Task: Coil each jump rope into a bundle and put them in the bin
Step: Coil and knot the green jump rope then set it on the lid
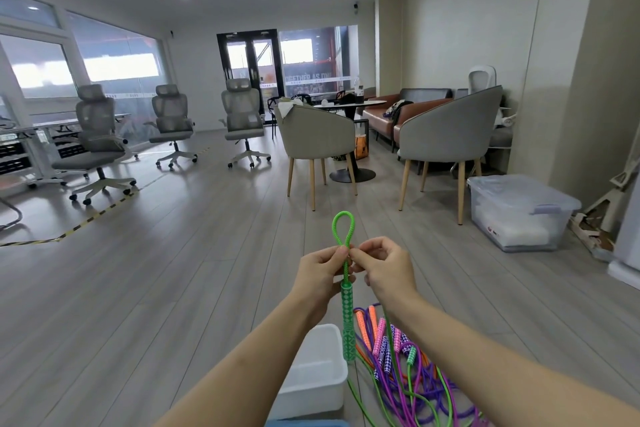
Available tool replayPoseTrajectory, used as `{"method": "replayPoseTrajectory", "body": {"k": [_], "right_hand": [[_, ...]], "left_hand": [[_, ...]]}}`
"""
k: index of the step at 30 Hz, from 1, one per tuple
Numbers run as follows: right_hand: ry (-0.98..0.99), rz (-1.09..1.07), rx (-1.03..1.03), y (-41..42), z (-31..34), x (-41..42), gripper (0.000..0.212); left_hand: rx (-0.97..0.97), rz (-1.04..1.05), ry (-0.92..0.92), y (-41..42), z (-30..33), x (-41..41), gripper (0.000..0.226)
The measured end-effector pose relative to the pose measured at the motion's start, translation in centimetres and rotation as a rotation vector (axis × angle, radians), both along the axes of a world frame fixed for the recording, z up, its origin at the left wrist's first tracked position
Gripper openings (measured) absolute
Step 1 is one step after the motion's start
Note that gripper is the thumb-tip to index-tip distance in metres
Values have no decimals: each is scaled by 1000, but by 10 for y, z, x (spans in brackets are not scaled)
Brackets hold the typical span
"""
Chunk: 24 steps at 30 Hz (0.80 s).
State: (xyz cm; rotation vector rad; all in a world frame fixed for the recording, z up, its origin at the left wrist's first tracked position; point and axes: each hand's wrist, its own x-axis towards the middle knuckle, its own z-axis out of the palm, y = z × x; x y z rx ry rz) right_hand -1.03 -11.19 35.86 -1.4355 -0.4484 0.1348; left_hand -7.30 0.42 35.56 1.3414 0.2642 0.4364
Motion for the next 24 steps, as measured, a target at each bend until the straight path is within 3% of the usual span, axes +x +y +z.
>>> {"method": "replayPoseTrajectory", "body": {"k": [7, 16, 21, 24], "right_hand": [[28, 62, -179, 1, 1, -5, 14], [-352, 493, -507, -26, -4, 6, 16], [-422, 393, -587, -44, -10, 33, 13], [-518, 312, -597, -42, -11, 36, 11]], "left_hand": [[133, 133, 52, 3, -8, 17, 25], [-167, 265, -149, 51, 10, 19, 25], [-225, 169, -180, 76, 25, 2, 28], [0, 81, -45, 70, 20, -4, 25]]}}
